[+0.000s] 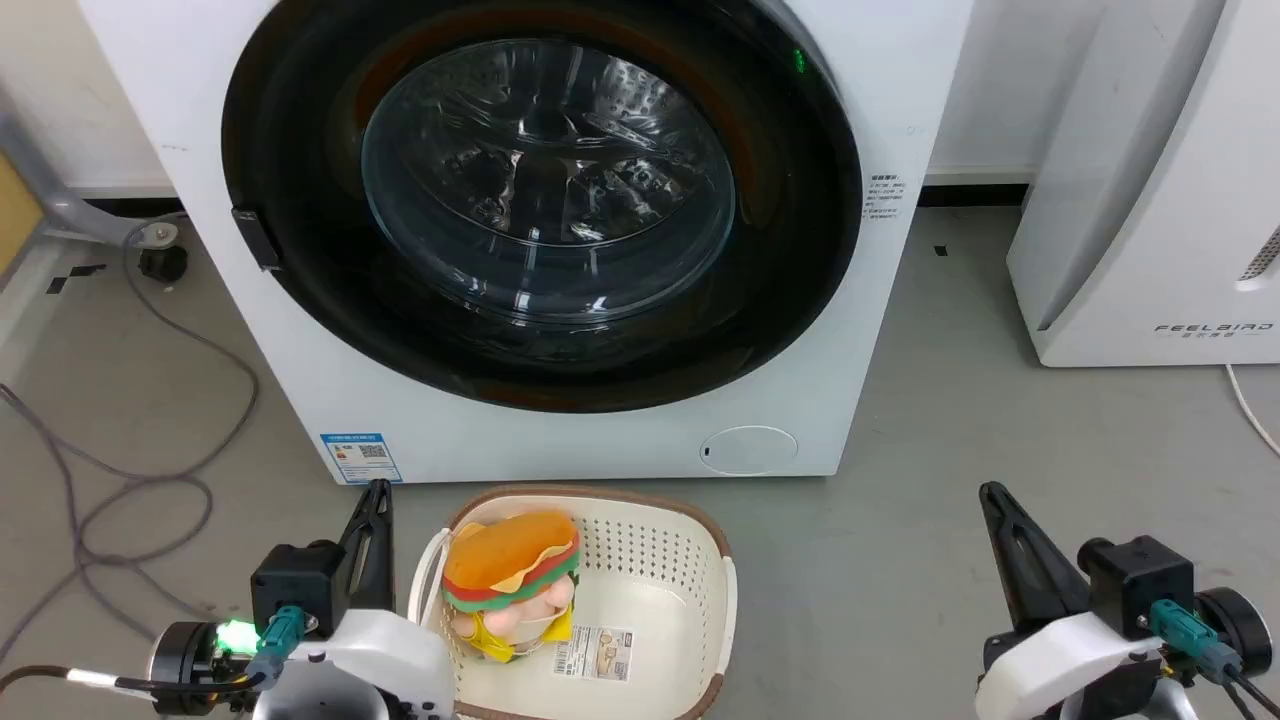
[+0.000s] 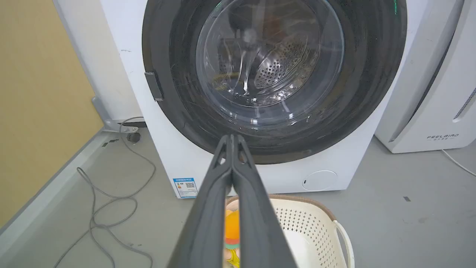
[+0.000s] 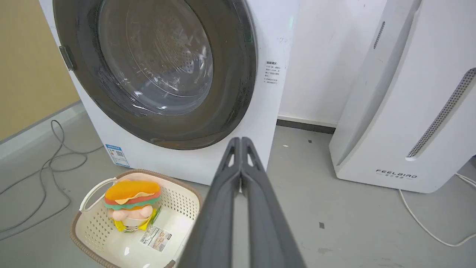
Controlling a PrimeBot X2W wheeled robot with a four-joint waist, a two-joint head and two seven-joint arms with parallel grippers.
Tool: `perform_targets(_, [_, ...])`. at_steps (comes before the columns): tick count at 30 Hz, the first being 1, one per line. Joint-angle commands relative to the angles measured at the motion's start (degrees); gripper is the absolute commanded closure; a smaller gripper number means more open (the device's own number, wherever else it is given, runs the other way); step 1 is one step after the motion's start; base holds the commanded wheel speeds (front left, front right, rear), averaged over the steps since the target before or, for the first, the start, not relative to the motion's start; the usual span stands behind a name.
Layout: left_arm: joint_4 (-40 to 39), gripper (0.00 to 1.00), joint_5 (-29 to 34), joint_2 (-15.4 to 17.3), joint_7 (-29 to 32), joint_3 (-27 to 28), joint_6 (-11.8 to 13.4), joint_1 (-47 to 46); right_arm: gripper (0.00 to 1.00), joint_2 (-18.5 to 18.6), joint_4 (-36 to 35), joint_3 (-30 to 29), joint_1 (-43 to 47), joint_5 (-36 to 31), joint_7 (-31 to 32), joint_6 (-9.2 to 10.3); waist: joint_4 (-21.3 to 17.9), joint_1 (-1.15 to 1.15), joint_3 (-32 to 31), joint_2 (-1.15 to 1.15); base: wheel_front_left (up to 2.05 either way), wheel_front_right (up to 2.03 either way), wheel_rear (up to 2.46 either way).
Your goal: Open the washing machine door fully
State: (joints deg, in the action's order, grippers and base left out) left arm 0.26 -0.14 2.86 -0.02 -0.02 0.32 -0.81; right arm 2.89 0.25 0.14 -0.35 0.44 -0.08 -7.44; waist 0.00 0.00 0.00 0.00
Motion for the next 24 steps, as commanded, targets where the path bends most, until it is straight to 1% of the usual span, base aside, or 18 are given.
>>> perform_targets(1, [-0.26, 1.0, 0.14, 0.02, 0.02, 0.02, -0.32, 0.81, 1.0, -0.02, -0.25, -0.14, 0.35, -0.44, 0.08, -0.05, 0.0, 0.0, 0.0, 0.0, 0.0, 0.0, 0.0])
perform_targets(19, [-0.26, 1.0, 0.14, 0.02, 0.02, 0.02, -0.32, 0.81, 1.0, -0.02, -0.25, -0.14, 0.35, -0.44, 0.08, -0.05, 0.0, 0.0, 0.0, 0.0, 0.0, 0.0, 0.0])
perform_targets(20, [0.0, 0.0, 0.0, 0.0, 0.0, -0.01, 0.0, 0.01, 0.0, 0.0, 0.0, 0.01, 0.0, 0.0, 0.0, 0.0, 0.0, 0.0, 0.0, 0.0, 0.0, 0.0, 0.0])
perform_targets(24, [0.2, 0.0, -0.15, 0.0, -0.22, -0.19, -0.02, -0.01, 0.0, 0.0, 0.12, 0.09, 0.08, 0.21, -0.2, 0.0, -0.02, 0.0, 0.01, 0.0, 0.0, 0.0, 0.0])
